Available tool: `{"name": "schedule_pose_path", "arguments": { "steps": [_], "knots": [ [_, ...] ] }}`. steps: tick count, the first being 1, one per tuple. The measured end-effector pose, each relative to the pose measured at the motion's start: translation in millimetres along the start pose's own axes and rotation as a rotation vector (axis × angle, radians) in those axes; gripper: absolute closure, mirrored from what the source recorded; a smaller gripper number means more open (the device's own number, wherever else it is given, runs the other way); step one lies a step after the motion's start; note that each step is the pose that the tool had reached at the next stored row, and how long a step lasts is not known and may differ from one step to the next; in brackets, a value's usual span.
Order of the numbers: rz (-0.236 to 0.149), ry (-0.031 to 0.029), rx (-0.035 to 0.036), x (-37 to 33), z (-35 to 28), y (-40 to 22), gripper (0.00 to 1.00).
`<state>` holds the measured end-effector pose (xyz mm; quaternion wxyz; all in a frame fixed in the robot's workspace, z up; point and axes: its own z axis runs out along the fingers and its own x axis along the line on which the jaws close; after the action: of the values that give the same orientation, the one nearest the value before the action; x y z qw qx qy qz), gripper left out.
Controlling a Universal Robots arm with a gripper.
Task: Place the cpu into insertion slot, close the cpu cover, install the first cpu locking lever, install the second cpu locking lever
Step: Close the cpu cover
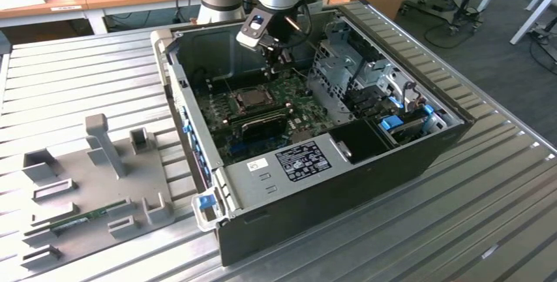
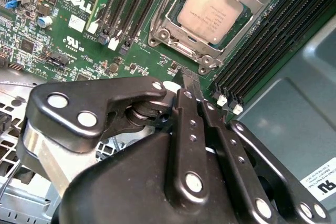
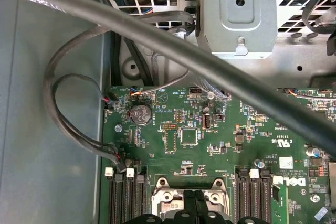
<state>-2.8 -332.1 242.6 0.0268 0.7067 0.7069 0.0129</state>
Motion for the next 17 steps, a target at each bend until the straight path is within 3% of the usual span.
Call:
{"name": "schedule_pose_path", "arguments": {
  "steps": [3, 6, 12, 14, 17],
  "knots": [
    [0.000, 0.0000, 0.0009, 0.0, 0.0, 0.0, 0.90],
    [0.000, -0.0001, 0.0126, 0.0, 0.3, 0.0, 0.90],
    [0.000, 0.0000, 0.0142, 0.0, 0.4, 0.0, 0.90],
    [-0.001, 0.0004, 0.0276, 0.1, 1.0, 0.0, 0.90],
    [-0.001, 0.0002, 0.0608, 0.0, 1.9, -0.1, 0.90]
  ]
}}
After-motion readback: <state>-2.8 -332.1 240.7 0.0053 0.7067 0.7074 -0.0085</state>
